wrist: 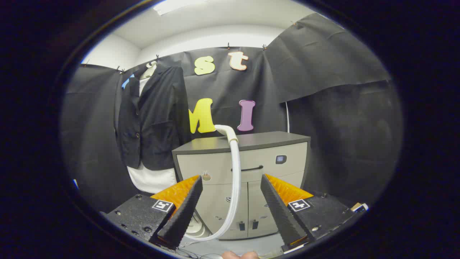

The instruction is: Iron the clothes twice with a garment steamer, once on the left side and once on the right side.

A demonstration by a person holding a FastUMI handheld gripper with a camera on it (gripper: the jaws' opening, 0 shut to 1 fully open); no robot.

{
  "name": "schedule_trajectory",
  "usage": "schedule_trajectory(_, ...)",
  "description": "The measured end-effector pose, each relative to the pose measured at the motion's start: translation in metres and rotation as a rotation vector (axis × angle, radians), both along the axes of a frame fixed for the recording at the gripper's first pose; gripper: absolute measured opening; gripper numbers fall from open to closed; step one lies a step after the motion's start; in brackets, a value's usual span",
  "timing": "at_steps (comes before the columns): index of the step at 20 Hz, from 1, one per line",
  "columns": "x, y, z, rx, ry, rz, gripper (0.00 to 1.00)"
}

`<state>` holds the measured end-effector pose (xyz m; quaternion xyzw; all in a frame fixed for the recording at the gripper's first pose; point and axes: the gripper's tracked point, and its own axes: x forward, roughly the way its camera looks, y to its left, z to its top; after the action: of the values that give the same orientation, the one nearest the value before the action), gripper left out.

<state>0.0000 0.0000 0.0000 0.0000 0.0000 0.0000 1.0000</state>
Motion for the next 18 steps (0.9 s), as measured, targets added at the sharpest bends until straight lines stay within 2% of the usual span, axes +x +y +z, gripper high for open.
schedule_trajectory(9, 0.003, -0.003, -0.005, -0.014, 0.058, -0.017, 1.0)
schedule_trajectory(18, 0.004, 0.012, 0.01, -0.045, 0.048, -0.064, 1.0)
